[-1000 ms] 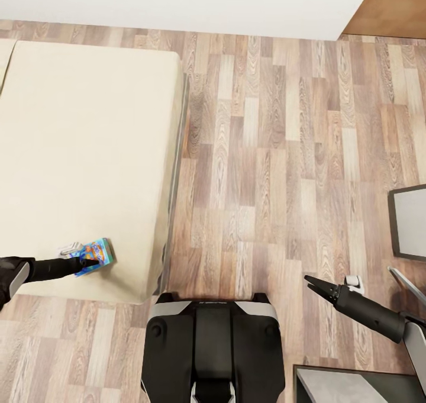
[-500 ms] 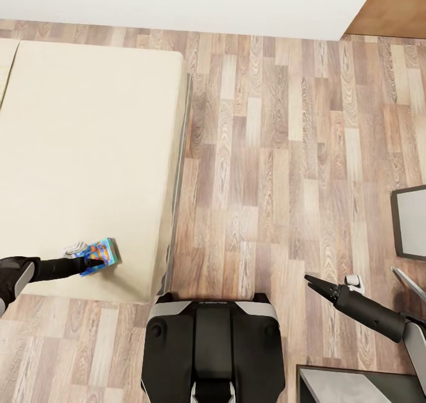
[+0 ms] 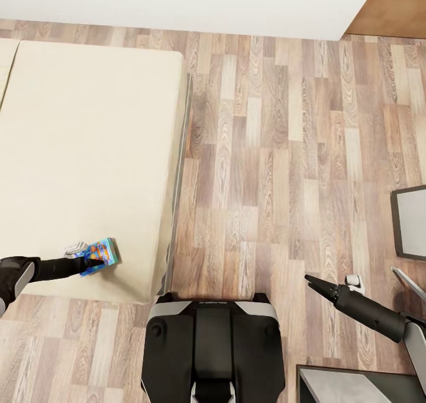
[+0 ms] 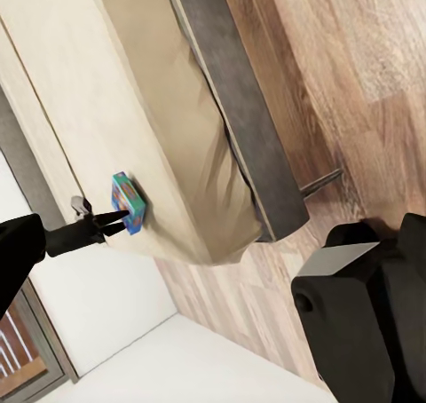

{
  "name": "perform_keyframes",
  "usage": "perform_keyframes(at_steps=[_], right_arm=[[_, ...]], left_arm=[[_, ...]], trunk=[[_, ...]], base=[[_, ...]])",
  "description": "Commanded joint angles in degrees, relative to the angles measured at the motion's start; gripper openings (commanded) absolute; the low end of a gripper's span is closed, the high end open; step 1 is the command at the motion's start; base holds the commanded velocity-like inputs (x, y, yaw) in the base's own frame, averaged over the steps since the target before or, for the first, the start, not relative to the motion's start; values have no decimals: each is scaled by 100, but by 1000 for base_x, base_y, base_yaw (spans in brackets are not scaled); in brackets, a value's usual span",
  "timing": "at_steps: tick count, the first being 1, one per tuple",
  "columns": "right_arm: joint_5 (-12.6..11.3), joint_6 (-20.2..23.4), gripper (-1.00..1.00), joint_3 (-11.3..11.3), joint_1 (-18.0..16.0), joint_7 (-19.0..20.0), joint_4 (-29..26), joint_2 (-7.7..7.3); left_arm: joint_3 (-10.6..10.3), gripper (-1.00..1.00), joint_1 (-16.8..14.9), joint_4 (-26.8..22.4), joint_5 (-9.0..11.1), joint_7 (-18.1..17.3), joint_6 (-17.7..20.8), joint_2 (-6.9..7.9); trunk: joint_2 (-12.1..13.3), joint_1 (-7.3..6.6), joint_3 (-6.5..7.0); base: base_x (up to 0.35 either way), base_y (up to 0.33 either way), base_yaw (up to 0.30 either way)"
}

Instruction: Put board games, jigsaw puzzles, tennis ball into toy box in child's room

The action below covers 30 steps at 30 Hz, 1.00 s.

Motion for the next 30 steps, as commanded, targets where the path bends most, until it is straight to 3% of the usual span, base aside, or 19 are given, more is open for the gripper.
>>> perform_keyframes(at_steps=[1,24,30], right_arm=[[6,25,100,-5,-2,20,0,0],[7,34,100,-1,-7,30,-2,0],[7,34,100,0,-9,32,-4,0]], left_arm=[[101,100,-3,-11,-20,262,-25,-5],[109,100,-3,-25,-20,256,-19,-4],[114,100,-3,-40,-26,81,-16,12]], trunk=[[-7,7,-6],[-7,7,-6],[-7,7,-6]], base=[[0,0,0],[0,0,0],[0,0,0]])
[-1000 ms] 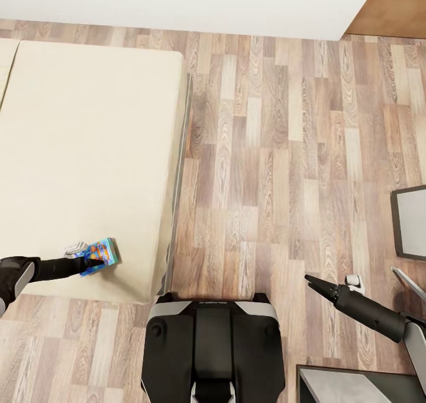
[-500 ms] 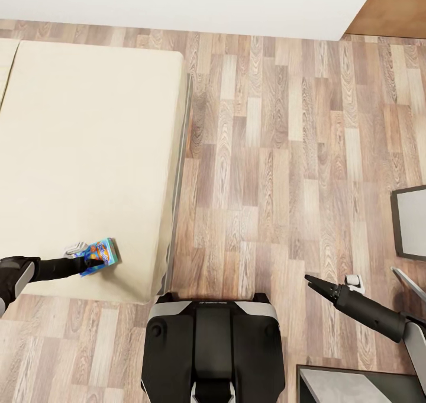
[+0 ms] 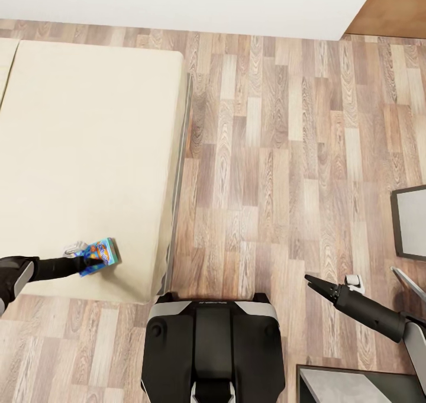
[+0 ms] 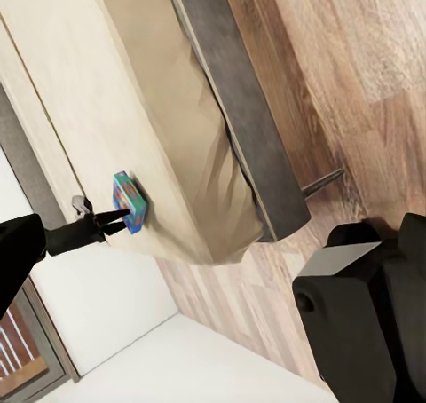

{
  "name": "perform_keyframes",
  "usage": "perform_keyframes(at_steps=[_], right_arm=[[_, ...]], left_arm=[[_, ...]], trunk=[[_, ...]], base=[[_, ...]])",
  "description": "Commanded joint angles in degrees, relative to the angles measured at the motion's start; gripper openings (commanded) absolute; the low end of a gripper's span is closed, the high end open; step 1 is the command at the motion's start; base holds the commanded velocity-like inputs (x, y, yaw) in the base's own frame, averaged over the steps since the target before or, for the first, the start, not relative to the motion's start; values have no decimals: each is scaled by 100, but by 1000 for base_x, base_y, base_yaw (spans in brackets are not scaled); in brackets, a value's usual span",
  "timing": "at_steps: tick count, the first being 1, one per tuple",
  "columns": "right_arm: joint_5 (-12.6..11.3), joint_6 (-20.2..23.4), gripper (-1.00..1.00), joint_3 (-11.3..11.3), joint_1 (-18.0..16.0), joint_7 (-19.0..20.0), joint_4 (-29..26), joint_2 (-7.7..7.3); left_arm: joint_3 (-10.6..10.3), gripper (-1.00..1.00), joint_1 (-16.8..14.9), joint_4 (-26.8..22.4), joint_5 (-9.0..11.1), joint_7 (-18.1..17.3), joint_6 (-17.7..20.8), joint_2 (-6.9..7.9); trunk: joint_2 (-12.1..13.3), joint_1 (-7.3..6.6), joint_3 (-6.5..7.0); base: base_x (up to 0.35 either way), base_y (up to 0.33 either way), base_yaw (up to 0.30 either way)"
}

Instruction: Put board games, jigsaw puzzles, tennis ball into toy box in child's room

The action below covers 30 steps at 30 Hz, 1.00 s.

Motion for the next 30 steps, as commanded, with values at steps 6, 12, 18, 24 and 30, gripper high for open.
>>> perform_keyframes(at_steps=[6,12,18,24,30], right_arm=[[6,30,100,-7,2,25,-1,0],[-1,31,100,-8,0,27,-5,0],[-2,31,100,-9,2,30,-3,0],[-3,31,100,-9,0,33,-5,0],[-3,31,100,-9,-2,35,-5,0]], left_arm=[[90,100,-6,-15,-77,-146,-32,21],[88,100,-6,-8,-73,-186,-20,23],[90,100,-6,-7,-71,-196,-15,29],[91,100,-6,-8,-67,-204,-15,31],[87,100,-6,-7,-64,-232,-14,28]], trunk=[[-8,6,-6],[-8,6,-6],[-8,6,-6],[-8,6,-6],[-8,6,-6]], base=[[0,0,0],[0,0,0],[0,0,0],[0,0,0],[0,0,0]])
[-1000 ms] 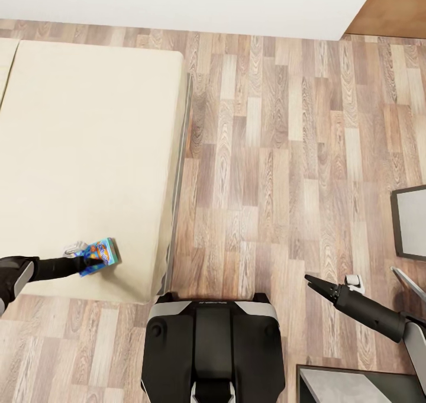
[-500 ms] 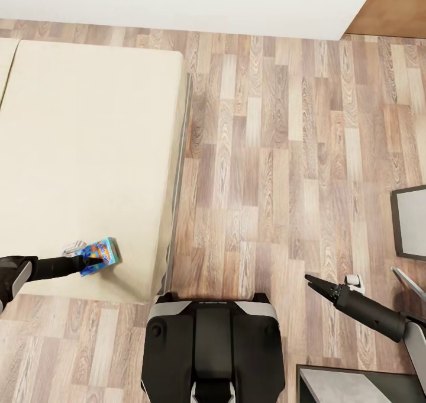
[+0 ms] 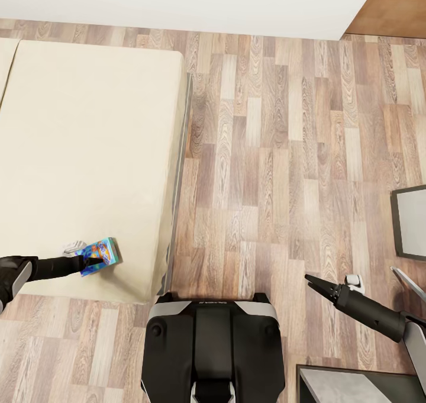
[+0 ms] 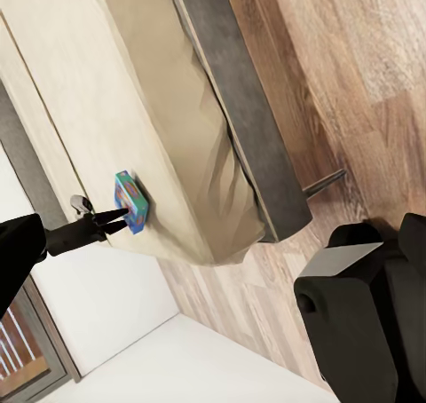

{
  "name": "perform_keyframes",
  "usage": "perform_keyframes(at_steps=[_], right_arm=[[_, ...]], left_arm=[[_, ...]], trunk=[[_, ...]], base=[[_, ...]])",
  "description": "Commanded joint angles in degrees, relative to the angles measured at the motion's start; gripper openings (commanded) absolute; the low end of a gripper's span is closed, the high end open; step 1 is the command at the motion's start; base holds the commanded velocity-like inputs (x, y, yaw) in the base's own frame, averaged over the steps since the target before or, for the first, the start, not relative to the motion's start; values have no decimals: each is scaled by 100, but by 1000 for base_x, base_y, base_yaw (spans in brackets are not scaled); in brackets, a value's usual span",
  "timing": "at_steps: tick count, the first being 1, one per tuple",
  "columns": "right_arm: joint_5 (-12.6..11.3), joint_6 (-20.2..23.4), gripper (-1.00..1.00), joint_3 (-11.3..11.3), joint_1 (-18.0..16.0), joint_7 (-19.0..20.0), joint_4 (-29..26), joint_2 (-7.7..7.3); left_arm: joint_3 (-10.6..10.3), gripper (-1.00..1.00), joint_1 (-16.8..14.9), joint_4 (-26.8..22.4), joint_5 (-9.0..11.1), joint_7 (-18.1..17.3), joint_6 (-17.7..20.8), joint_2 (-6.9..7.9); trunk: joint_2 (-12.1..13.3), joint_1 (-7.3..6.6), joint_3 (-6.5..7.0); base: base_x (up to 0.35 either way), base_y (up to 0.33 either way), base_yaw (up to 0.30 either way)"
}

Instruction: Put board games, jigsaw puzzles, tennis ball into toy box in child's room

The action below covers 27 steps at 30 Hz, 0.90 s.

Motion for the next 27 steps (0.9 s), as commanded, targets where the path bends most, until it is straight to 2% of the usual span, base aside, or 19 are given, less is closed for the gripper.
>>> perform_keyframes(at_steps=[1,16,27], right_arm=[[6,22,100,-4,-2,20,-1,0],[6,22,100,-4,-1,20,-1,0],[6,22,100,-4,-1,20,0,0]], left_arm=[[25,100,-2,-1,16,-17,52,-2],[16,100,-2,17,3,-365,52,-1],[5,100,-2,25,-23,-417,52,-3]], trunk=[[-9,3,-5],[-9,3,-5],[-9,3,-5]], base=[[0,0,0],[0,0,0],[0,0,0]])
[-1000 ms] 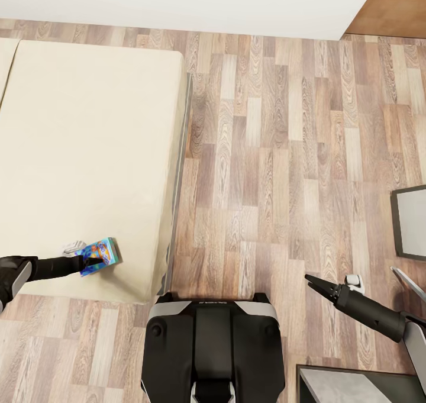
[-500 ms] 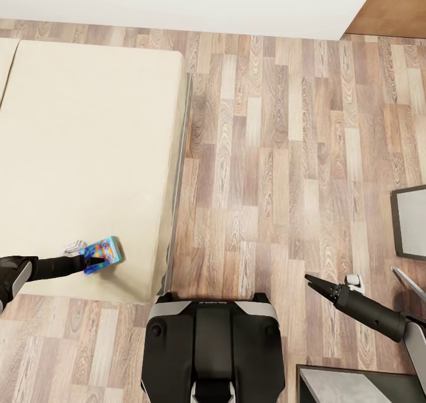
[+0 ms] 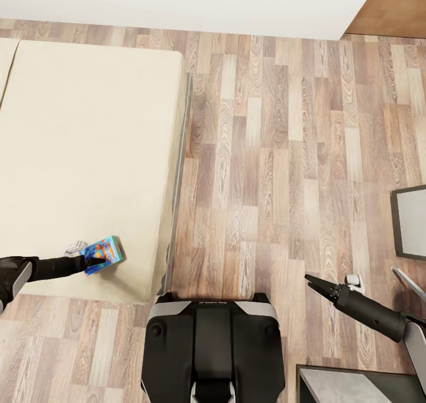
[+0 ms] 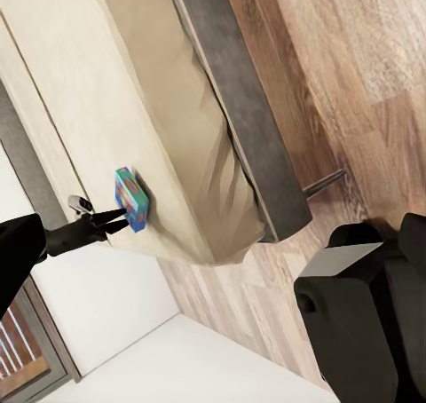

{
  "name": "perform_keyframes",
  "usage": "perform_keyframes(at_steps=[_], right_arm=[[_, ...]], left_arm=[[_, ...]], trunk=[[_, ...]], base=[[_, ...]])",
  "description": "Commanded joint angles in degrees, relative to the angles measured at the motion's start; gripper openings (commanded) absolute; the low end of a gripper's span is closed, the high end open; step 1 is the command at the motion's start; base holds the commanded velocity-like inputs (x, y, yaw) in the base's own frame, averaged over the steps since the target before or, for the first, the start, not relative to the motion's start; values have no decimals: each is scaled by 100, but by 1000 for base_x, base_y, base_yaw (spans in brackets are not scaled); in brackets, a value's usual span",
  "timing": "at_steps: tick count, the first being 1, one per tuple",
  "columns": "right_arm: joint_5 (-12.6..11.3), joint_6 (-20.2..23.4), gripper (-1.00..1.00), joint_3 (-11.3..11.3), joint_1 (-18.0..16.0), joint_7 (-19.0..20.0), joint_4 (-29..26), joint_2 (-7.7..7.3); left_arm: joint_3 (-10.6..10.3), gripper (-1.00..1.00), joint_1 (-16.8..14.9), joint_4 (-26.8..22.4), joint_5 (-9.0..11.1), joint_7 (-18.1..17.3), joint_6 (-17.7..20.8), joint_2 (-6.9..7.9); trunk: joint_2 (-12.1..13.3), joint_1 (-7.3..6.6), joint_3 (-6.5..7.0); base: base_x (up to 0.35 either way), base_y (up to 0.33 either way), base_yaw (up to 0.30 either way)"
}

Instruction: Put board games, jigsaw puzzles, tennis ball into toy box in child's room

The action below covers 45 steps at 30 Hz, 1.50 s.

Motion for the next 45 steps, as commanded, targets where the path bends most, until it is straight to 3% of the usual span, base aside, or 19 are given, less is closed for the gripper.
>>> perform_keyframes(at_steps=[1,8,20,38,45], right_arm=[[6,22,100,-4,-3,20,-1,0],[6,22,100,-4,-3,20,1,0],[6,22,100,-4,-4,20,4,0],[6,22,100,-4,-4,20,1,0],[6,22,100,-4,-2,20,2,0]], left_arm=[[20,100,-2,0,7,-16,53,-3],[15,100,-2,0,3,-43,53,-1],[-26,100,-2,0,-22,-541,68,-25],[-30,100,3,8,-10,-614,55,-36],[-30,100,4,9,-9,-850,53,-49]], trunk=[[-9,3,-5],[-9,3,-5],[-9,3,-5],[-9,3,-5],[-9,3,-5]], base=[[0,0,0],[0,0,0],[0,0,0],[0,0,0],[0,0,0]])
